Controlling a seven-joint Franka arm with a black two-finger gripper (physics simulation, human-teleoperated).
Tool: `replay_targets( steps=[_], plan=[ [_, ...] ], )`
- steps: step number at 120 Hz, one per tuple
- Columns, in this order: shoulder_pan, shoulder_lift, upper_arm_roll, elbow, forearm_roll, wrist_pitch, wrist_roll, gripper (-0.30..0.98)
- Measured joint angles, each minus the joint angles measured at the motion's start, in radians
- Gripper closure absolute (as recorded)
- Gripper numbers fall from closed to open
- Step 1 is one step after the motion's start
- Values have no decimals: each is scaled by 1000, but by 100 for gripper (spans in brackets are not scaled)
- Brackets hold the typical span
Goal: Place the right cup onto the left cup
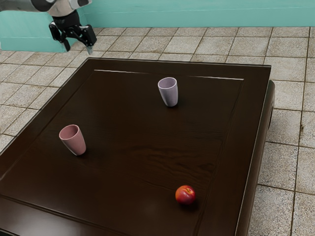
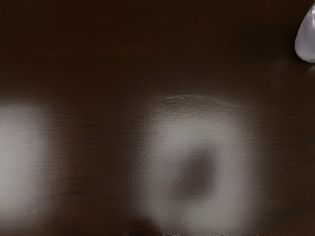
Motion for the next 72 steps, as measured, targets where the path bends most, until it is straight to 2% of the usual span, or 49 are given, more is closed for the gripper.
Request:
replay_targets(
  steps=[10, 17, 28, 40, 53, 72],
  plan=[
    [-12, 36, 1, 9, -21, -1, 6, 2],
    [-6, 233, -6, 191, -42, 3, 4, 2],
    [41, 554, -78, 529, -105, 12, -14, 2],
    [50, 777, -131, 759, -160, 25, -34, 2],
    [51, 860, -174, 795, -200, 46, -52, 2],
    [65, 875, -183, 774, -233, 67, -74, 2]
  ],
)
